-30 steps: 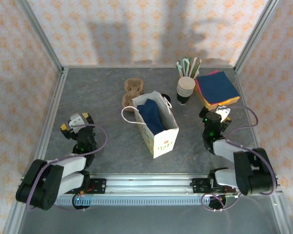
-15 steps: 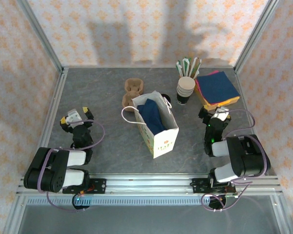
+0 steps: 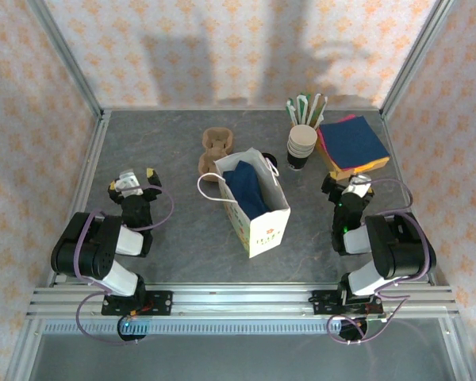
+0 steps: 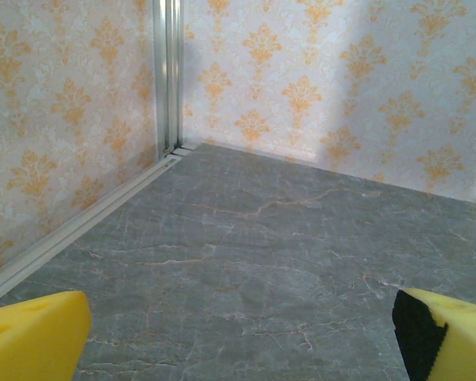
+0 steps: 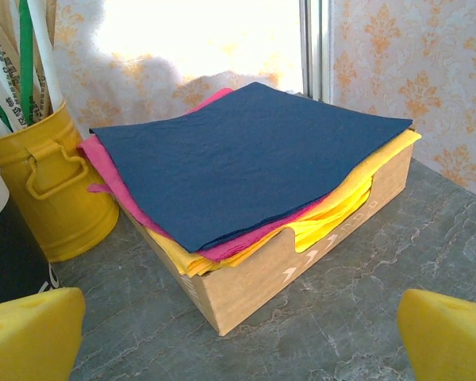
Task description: Pack the takeout coffee
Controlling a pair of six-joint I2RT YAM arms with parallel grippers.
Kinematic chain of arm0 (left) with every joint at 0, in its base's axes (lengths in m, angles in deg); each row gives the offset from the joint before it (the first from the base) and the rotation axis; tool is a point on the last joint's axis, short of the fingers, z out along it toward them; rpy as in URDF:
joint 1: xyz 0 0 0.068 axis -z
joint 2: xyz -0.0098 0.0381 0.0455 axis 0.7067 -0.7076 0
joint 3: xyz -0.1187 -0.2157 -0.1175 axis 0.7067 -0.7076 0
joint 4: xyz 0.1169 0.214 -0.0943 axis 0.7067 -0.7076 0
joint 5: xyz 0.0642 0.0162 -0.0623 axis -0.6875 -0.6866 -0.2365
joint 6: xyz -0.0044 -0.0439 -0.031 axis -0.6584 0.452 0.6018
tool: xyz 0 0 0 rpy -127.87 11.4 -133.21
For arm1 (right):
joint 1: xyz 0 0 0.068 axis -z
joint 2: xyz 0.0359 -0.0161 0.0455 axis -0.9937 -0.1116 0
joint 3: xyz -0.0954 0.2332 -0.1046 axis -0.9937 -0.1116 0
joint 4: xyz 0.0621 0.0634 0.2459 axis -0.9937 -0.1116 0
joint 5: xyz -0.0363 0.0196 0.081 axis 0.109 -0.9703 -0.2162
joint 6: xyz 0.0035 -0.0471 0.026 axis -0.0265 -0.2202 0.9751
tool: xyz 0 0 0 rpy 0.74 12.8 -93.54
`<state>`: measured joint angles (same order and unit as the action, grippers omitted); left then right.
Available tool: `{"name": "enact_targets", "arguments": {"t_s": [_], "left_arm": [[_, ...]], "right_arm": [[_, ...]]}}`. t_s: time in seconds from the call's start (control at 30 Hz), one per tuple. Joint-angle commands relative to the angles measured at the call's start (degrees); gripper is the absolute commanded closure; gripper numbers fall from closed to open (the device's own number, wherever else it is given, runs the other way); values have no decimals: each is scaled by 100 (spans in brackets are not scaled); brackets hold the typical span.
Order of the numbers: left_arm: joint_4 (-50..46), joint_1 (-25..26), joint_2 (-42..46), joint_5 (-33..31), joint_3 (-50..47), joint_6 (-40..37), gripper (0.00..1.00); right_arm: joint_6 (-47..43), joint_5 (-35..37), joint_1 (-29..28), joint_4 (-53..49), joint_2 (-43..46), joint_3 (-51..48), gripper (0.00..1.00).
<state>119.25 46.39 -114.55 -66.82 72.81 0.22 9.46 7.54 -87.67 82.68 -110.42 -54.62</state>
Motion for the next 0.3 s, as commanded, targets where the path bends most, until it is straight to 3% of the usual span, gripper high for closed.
{"name": "enact_targets", "arguments": {"t_s": [0.0, 0.27], "left_arm": [[-65, -29, 20, 122, 37, 21, 1], [-25, -23, 6, 121, 33, 11, 1]], "right_arm": [[-19, -5, 21, 200, -8, 97, 0], [-14, -2, 21, 201, -3, 88, 0]]}}
